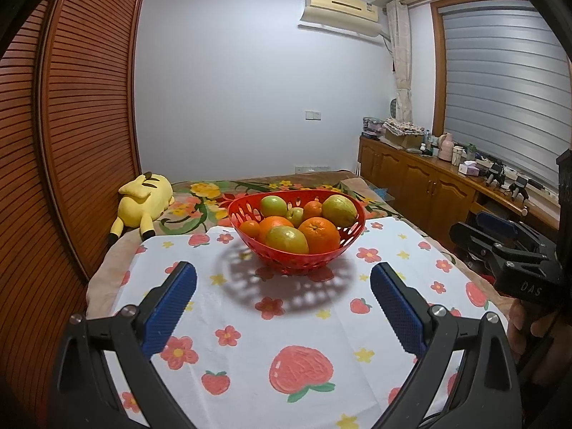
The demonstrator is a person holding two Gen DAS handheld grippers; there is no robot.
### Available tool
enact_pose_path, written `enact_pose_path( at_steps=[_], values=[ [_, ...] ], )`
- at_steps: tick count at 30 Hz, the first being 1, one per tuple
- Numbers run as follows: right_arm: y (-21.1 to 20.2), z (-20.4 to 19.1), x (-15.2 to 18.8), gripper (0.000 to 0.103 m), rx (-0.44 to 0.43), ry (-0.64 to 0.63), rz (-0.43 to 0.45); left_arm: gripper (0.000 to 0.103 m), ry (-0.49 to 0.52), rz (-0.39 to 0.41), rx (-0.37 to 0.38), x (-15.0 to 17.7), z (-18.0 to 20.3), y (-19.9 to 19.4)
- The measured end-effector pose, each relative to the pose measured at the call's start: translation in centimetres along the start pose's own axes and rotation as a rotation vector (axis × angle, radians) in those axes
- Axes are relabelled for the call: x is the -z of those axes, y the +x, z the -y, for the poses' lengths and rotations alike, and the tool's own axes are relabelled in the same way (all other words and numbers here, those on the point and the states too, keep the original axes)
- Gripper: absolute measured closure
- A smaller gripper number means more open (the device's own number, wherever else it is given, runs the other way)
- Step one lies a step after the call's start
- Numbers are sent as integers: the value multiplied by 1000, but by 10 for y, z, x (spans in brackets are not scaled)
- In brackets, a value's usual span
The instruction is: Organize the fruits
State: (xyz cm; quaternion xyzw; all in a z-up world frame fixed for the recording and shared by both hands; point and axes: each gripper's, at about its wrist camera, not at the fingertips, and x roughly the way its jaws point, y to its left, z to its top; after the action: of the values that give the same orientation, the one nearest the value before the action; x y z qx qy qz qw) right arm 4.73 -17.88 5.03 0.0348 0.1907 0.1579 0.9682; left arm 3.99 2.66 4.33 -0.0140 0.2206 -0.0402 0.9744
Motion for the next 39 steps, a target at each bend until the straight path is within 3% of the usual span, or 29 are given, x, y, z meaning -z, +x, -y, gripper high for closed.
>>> enact_pose_path(
  at_steps=[39],
  values=[
    [1, 1, 0, 10, 0, 2, 1, 4, 0, 21, 8, -6, 6, -11]
  ],
)
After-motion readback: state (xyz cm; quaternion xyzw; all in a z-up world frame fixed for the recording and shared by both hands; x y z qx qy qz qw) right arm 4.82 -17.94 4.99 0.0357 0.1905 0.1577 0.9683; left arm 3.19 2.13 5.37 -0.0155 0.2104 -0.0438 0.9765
